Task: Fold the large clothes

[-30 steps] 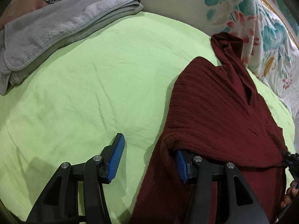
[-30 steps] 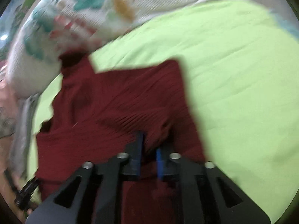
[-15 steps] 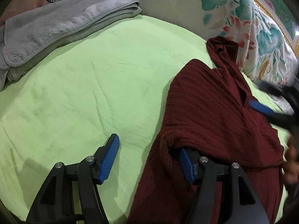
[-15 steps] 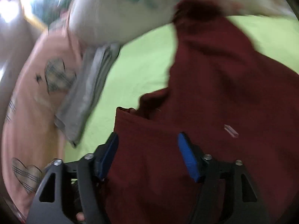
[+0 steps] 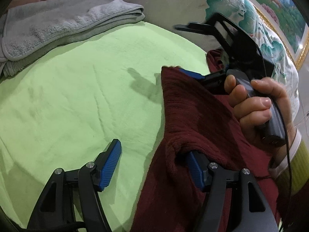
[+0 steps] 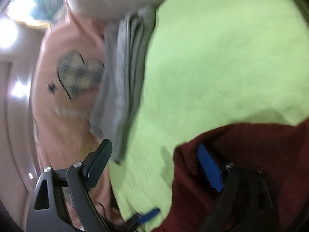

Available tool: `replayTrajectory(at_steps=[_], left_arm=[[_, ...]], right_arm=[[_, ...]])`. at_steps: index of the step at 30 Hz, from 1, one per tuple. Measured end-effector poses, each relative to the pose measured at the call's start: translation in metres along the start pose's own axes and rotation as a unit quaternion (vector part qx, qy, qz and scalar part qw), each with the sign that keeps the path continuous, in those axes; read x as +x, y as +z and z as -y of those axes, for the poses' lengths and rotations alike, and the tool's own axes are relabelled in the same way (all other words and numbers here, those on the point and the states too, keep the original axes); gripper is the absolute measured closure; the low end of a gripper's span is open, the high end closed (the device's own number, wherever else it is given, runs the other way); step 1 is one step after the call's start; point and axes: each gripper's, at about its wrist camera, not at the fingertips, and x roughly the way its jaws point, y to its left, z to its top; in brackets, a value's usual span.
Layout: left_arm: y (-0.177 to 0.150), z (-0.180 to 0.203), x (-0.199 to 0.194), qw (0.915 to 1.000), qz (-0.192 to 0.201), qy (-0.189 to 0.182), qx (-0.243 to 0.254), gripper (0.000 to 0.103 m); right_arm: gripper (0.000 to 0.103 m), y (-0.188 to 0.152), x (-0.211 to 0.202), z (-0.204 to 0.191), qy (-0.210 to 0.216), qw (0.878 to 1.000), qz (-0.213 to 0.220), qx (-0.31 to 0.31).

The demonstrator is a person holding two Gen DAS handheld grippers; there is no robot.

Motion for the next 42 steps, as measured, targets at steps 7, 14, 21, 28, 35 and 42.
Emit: replayTrajectory(at_steps=[7,14,21,28,35,42], left_arm=[[0.010,-0.002,-0.009,0.9990,-0.026,-0.031,-0.015,0.036],[0.038,0.041,-0.022,0.9983,-0.023,-0.020,0.050,0.028],[0.028,0.053,0.019,0.9856,-0.088,0.086,0.116,0.041],[0.100,0.087,0.020,0.9934,-0.044,0.025,0.103,0.040],[0.172,0.125,0.080,0.9940,-0.036,-0.002,0.103,0.039],[0.214,0.158,0.181,0.9867,-0.102,-0.013,0.127,0.039]], right_arm=[[0.018,-0.040,-0.082,0.000,-0.054,0.995,0.079,-0.038],[0.024,-0.094,-0.153,0.047,-0.148,0.981,0.122,-0.005],[0.050,-0.091,-0.217,0.036,-0.268,0.943,0.188,-0.054],[0.050,-0.023,-0.247,0.027,-0.318,0.915,0.233,-0.086],[0.045,0.053,-0.238,0.038,-0.313,0.918,0.229,-0.080],[0.044,0.102,-0.218,0.082,-0.358,0.909,0.202,-0.075]])
